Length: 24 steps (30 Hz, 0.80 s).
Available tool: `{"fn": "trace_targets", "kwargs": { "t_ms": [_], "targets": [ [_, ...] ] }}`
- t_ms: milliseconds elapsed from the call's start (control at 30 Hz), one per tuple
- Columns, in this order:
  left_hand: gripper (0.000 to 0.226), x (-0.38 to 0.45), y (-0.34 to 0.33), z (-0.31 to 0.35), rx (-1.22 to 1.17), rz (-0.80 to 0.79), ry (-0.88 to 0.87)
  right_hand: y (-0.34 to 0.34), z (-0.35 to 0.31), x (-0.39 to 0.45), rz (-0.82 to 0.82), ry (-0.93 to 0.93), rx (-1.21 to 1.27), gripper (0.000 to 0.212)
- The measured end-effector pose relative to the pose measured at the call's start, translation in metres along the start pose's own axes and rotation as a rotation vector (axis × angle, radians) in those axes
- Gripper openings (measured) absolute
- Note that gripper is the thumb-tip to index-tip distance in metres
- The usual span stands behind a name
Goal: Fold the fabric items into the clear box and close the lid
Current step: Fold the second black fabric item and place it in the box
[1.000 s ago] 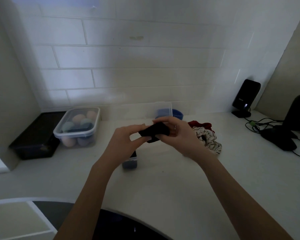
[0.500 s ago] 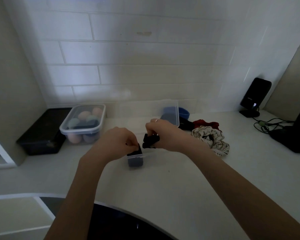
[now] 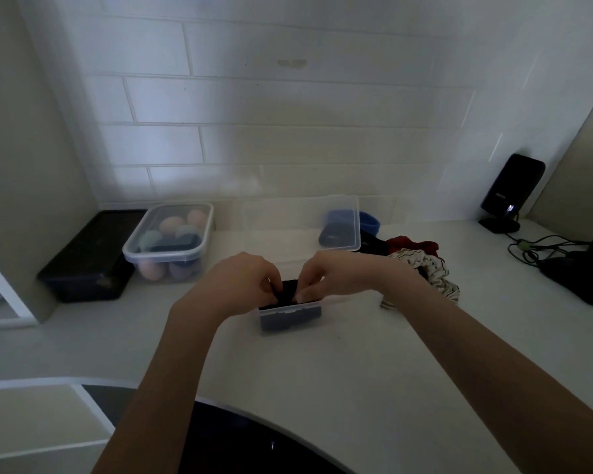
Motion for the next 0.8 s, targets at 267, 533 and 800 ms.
{"fn": "trace_targets", "kwargs": {
  "t_ms": [267, 533, 800],
  "targets": [
    [0.027, 0.0, -0.001, 0.004, 0.012, -0.007, 0.002, 0.0, 0.005, 0.006, 0.159, -0.079, -0.156, 0.038],
    [0.029, 0.002, -0.008, 0.007, -0.004, -0.035, -0.035, -0.004, 0.002, 0.021, 0.136, -0.161, -0.315, 0.036],
    [0.036, 0.004, -0.021, 0.006, 0.015, -0.093, -0.037, -0.008, 0.001, 0.015, 0.04, -0.208, -0.384, 0.035]
  ]
}}
Point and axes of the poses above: each hand's wrist, its own x-axis towards the middle knuckle, its own y-axis out of the back of the hand, z = x × y, the point moved 9 cm from there along x, towards the middle knuckle, and after that the axes turned 4 degrees about -y, right-handed, at the moved point
